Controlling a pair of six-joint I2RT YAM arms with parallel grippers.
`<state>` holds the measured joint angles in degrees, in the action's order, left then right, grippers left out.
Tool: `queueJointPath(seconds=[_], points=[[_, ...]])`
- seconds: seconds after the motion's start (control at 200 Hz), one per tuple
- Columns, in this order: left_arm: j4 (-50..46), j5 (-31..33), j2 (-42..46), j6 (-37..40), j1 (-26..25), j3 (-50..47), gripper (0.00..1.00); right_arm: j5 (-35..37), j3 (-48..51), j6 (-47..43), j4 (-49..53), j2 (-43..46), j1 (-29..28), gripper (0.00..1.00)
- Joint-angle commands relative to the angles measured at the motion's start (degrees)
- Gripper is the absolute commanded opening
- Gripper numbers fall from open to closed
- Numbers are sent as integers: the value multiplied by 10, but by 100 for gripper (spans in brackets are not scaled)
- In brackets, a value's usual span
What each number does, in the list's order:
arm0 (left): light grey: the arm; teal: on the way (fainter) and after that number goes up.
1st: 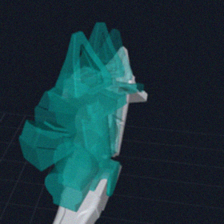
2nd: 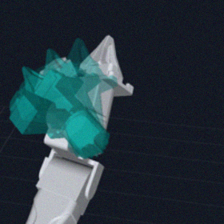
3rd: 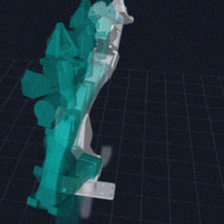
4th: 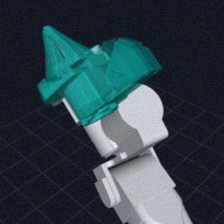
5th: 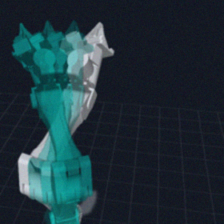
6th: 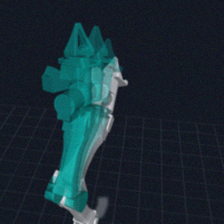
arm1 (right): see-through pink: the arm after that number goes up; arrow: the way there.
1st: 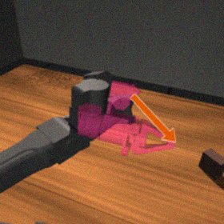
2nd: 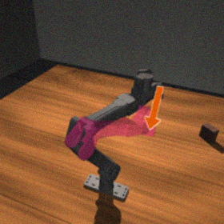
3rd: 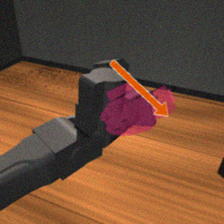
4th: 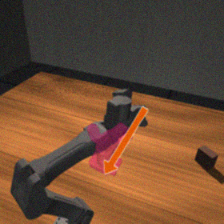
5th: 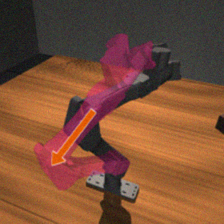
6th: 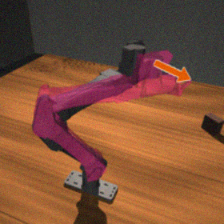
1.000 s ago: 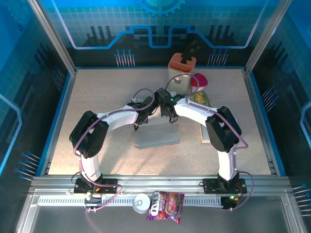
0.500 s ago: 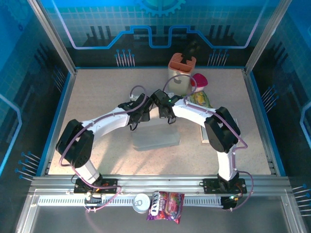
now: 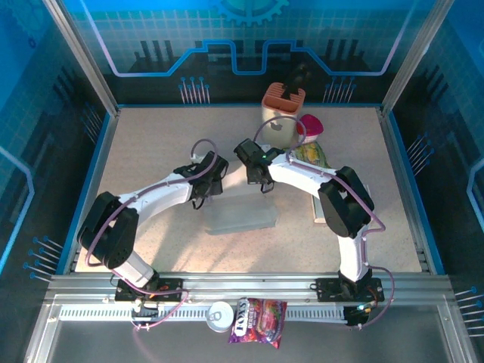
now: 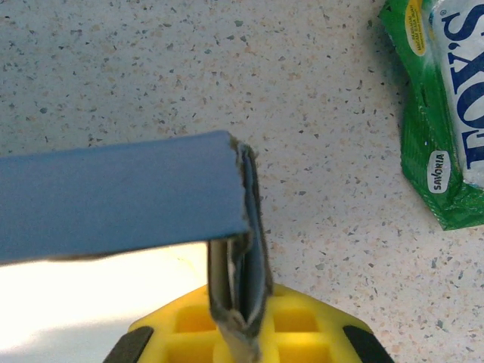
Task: Fold the paper box
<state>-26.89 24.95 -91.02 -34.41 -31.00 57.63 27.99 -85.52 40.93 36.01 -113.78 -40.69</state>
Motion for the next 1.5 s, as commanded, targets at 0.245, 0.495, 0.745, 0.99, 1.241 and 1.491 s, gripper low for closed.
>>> queueJointPath(seconds=[0.245,0.495,0.745,0.99,1.241,1.491], points=[[74,12,-45,19,16,-4,42,-37,6,13,33,-12,0,0],[68,46,-81,17,16,4,24,-35,8,13,31,-11,-2,0],[56,82,-96,-1,7,7,0,-24,7,26,30,-18,-8,0],[51,80,-77,-14,-11,8,24,2,17,51,25,-23,-18,0],[22,30,7,-25,-14,1,64,-5,21,70,22,-29,-12,0],[-24,6,113,-43,-12,-10,64,-82,22,145,65,-17,16,0]])
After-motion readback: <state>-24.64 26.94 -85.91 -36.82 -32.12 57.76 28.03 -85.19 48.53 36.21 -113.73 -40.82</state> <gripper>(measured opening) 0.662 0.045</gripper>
